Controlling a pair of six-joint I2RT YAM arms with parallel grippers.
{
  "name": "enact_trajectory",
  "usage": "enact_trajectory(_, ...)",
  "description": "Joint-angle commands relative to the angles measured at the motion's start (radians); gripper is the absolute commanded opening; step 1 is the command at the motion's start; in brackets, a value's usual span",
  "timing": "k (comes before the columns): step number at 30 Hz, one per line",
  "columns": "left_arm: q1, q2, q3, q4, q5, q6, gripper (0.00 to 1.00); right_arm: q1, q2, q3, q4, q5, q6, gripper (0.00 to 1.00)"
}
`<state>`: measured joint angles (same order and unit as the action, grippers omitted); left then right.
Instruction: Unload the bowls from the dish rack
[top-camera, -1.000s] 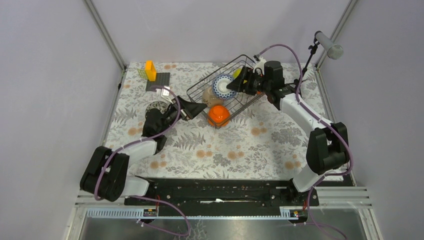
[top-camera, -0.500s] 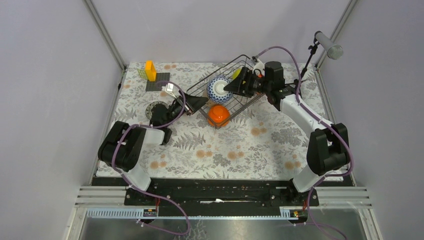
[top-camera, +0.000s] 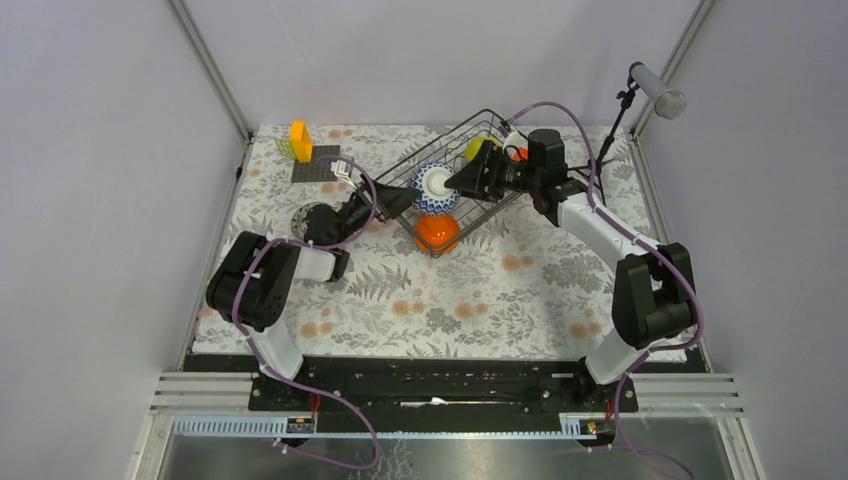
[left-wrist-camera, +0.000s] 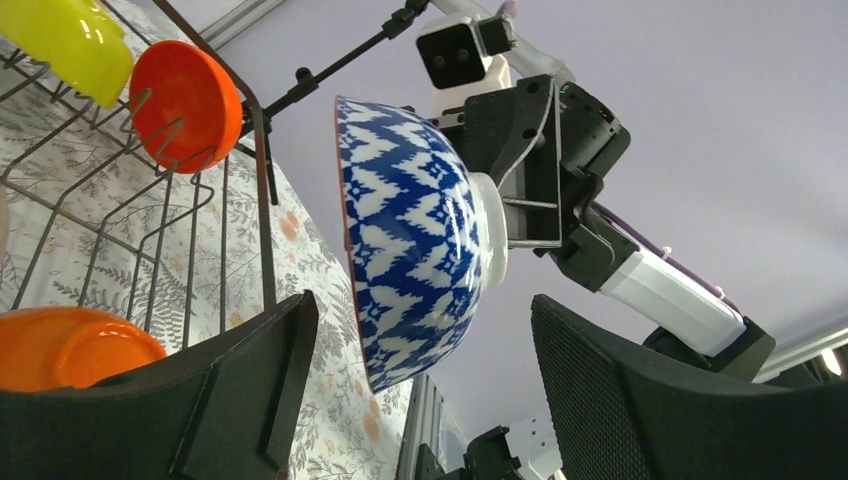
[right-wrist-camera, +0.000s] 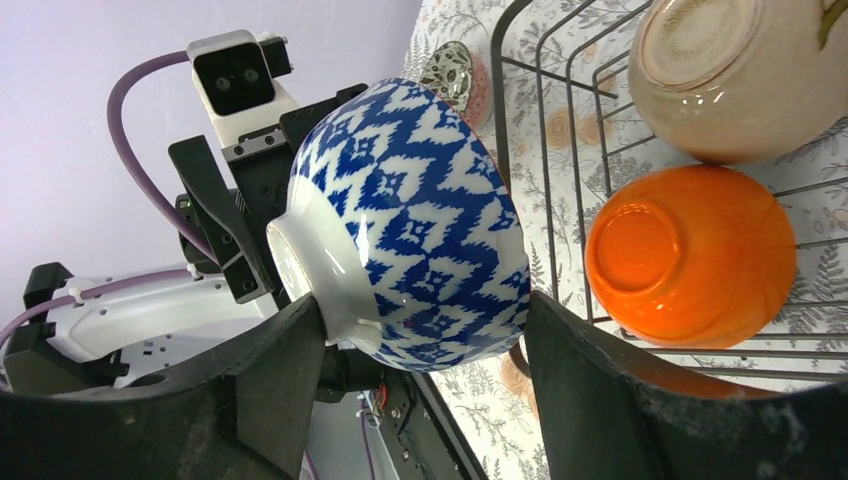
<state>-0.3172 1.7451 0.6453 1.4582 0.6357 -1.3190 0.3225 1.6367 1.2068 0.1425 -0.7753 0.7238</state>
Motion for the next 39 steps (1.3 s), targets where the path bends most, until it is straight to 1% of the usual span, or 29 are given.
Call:
enact_trajectory(1, -0.006, -0.009, 0.046, 0.137, 0.038, -0.007, 0.81, 0.002, 0.007, -0.011, 0.160, -0.091, 0.092, 0.46)
enact_trajectory(3, -0.008, -0.008, 0.054, 0.140, 0.041, -0.015, 0.73, 0.002, 0.011, -0.019, 0.186, -0.096, 0.112, 0.46)
enact_trajectory(5, -0.009, -0.011, 0.062, 0.142, 0.049, -0.025, 0.64, 0.001, 0.014, -0.022, 0.191, -0.097, 0.117, 0.46)
enact_trajectory(8, -0.015, -0.020, 0.079, 0.143, 0.059, -0.037, 0.42, 0.000, 0.018, -0.025, 0.208, -0.097, 0.131, 0.48)
enact_trajectory(9, -0.016, -0.024, 0.082, 0.143, 0.063, -0.041, 0.34, 0.001, 0.018, -0.028, 0.217, -0.100, 0.136, 0.50)
enact_trajectory(10, -0.017, -0.029, 0.084, 0.144, 0.065, -0.043, 0.27, 0.001, 0.020, -0.030, 0.225, -0.100, 0.142, 0.54)
enact_trajectory(11, -0.017, -0.033, 0.086, 0.143, 0.065, -0.045, 0.17, 0.001, 0.020, -0.032, 0.235, -0.101, 0.147, 0.59)
enact_trajectory(13, -0.016, -0.042, 0.092, 0.143, 0.068, -0.054, 0.04, 0.001, 0.021, -0.042, 0.271, -0.106, 0.170, 0.77)
enact_trajectory(14, -0.016, -0.044, 0.096, 0.144, 0.068, -0.059, 0.00, 0.001, 0.023, -0.048, 0.293, -0.108, 0.186, 0.85)
enact_trajectory(15, -0.017, -0.045, 0.101, 0.144, 0.068, -0.065, 0.00, 0.001, 0.026, -0.052, 0.312, -0.108, 0.197, 0.90)
enact_trajectory(16, -0.016, -0.045, 0.105, 0.143, 0.067, -0.070, 0.00, 0.001, 0.026, -0.056, 0.329, -0.108, 0.207, 0.94)
enact_trajectory(18, -0.017, -0.049, 0.115, 0.143, 0.066, -0.076, 0.00, 0.000, 0.023, -0.062, 0.347, -0.098, 0.216, 0.98)
enact_trajectory(22, -0.016, -0.068, 0.129, 0.140, 0.071, -0.081, 0.00, 0.000, -0.012, -0.073, 0.316, -0.059, 0.181, 1.00)
enact_trajectory(25, -0.015, -0.096, 0.128, 0.106, 0.070, -0.071, 0.00, 0.000, -0.044, -0.063, 0.217, -0.010, 0.090, 1.00)
enact_trajectory(27, -0.015, -0.122, 0.128, 0.047, 0.071, -0.042, 0.00, 0.000, -0.066, -0.051, 0.133, 0.035, 0.022, 1.00)
enact_trajectory(30, -0.016, -0.184, 0.132, -0.110, 0.064, 0.045, 0.00, 0.000, -0.110, -0.055, 0.052, 0.109, -0.063, 1.00)
enact_trajectory(33, -0.016, -0.274, 0.145, -0.364, 0.022, 0.183, 0.00, 0.001, -0.164, -0.067, -0.015, 0.189, -0.143, 1.00)
enact_trajectory(35, -0.016, -0.345, 0.165, -0.576, -0.041, 0.291, 0.00, 0.001, -0.201, -0.078, -0.050, 0.242, -0.189, 1.00)
enact_trajectory(37, -0.017, -0.404, 0.188, -0.801, -0.145, 0.378, 0.00, 0.001, -0.231, -0.081, -0.083, 0.284, -0.229, 1.00)
enact_trajectory(39, -0.017, -0.460, 0.207, -0.956, -0.231, 0.428, 0.00, 0.001, -0.252, -0.077, -0.120, 0.311, -0.269, 1.00)
